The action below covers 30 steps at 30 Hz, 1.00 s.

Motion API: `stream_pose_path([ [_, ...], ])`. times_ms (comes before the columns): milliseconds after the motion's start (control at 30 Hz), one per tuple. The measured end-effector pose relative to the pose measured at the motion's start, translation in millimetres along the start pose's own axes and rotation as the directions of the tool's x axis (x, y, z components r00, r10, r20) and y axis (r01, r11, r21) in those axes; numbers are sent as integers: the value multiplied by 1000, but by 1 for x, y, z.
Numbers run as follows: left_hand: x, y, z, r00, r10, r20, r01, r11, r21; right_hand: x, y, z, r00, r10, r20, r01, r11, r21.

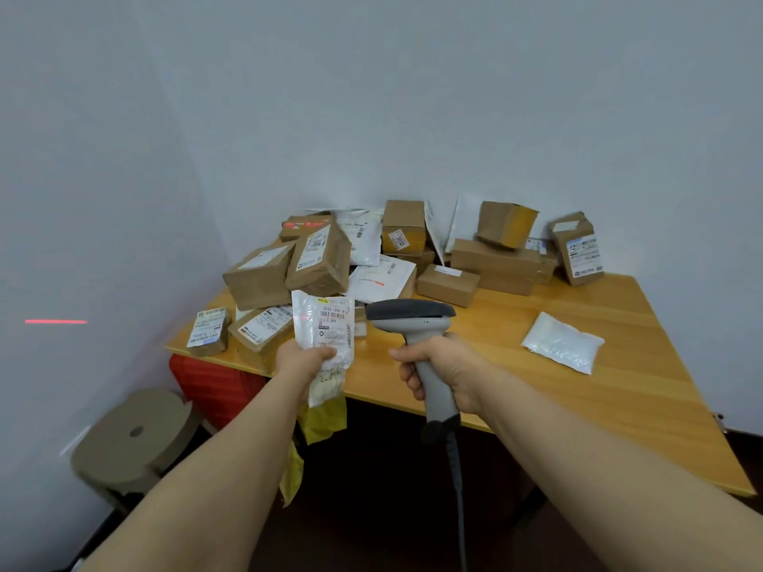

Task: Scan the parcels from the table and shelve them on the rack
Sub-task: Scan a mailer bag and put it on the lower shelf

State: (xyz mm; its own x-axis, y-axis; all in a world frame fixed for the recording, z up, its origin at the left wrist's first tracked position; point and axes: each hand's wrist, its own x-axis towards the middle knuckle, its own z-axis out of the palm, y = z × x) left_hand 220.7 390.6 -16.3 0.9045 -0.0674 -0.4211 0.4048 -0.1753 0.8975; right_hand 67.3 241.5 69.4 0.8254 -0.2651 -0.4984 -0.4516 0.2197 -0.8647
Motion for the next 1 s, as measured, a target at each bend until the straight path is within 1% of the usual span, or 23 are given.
stream_pose_path([
  [400,8,-3,-10,1000,27,-3,-27,999,-35,6,-6,8,1000,-14,13,14,1000,-3],
  [500,-1,-4,-14,1000,-11,15,13,994,-112,7,-2,11,999,-26,27,25,1000,15],
  [600,-20,-13,-30,997,-71,35,77,978,-194,7,10,21,999,-35,33,36,998,-47],
  [667,-37,-29,-50,997,-77,24,80,978,-191,7,22,33,998,-38,49,42,995,-87],
  [733,-58,-49,-82,996,-90,28,93,976,-199,7,36,53,996,-21,88,32,992,-119],
  [800,-81,-74,-120,994,-108,23,110,968,-224,4,53,81,987,8,161,19,986,-167],
  [900,-121,-122,-181,982,-166,-85,139,956,-260,-8,85,135,953,26,301,53,967,-250],
  [1000,-168,-172,-239,945,-262,-196,196,933,-302,-33,123,191,889,103,446,74,929,-362],
])
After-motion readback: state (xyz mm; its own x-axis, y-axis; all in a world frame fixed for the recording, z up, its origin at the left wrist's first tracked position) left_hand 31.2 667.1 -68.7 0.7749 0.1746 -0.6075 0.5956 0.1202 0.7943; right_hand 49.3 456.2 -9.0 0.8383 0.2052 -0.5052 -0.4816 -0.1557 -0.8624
